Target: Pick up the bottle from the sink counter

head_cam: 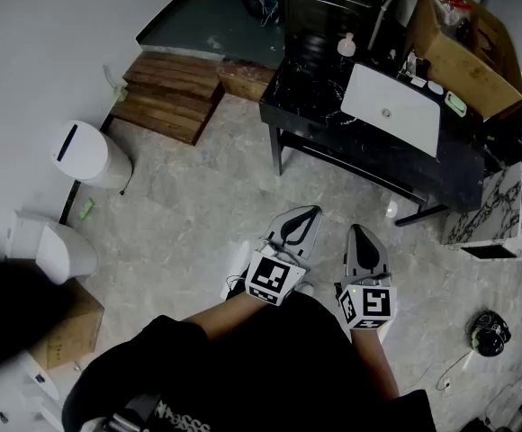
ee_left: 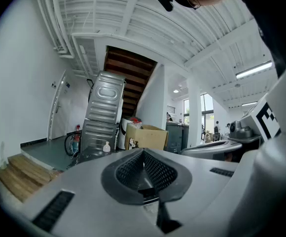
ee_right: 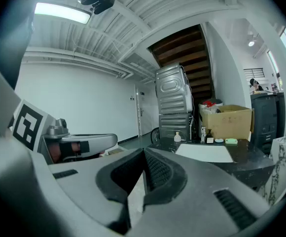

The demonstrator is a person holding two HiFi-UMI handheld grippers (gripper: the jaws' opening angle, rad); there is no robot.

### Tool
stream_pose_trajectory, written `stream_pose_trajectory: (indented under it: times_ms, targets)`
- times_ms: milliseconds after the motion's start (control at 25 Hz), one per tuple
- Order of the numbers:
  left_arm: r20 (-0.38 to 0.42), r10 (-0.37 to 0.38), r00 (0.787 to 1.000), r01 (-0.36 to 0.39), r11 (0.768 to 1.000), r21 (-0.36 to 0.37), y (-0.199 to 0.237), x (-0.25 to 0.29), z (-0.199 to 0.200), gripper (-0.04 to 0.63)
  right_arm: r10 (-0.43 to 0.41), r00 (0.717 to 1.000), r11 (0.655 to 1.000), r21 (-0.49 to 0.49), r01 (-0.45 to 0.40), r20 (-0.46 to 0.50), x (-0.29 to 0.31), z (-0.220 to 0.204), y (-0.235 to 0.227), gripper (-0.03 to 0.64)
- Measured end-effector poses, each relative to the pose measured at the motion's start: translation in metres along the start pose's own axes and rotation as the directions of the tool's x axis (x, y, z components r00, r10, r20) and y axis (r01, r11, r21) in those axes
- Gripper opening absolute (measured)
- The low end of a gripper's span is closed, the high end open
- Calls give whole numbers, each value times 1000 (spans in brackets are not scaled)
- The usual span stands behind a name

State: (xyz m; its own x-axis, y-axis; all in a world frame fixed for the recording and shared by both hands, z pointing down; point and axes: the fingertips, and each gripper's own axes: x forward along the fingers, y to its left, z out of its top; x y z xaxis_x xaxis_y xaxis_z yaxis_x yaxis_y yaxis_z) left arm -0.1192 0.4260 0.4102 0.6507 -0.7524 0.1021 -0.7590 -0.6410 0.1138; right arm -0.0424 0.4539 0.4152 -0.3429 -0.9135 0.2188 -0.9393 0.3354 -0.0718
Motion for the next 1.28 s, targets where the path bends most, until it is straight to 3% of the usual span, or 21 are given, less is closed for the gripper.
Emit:
stream_pose_trajectory:
  times_ms: [280,440,720,840,960,1120,1280]
  targets:
    - [-3,-19,1000,19,1000,-7,60,20,16,14,-54,997,998,37,52,58,52,30,2,38]
    - [-6,-45,999,44,997,-57,93,32,23,14,-103,993,994,46,101,63,77,38,2,38]
    - [9,-103,995,103,995,-15,135,47,29,14,-142,989,989,48,140,44,110,39,11,38]
    - [4,-120,993,120,993,-19,150,49,23,14,-198,979,977,88,194,45,117,32,7,38]
    - [-2,-112,994,111,993,-44,164,51,19,14,-240,970,965,115,235,33,124,30,-7,38]
    - [-16,-90,996,88,991,-98,184,54,16,14,-260,965,963,81,257,26,135,28,-20,38]
    - [-5,-53,999,53,996,-65,201,75,22,14,-256,966,964,86,253,29,152,28,-41,38]
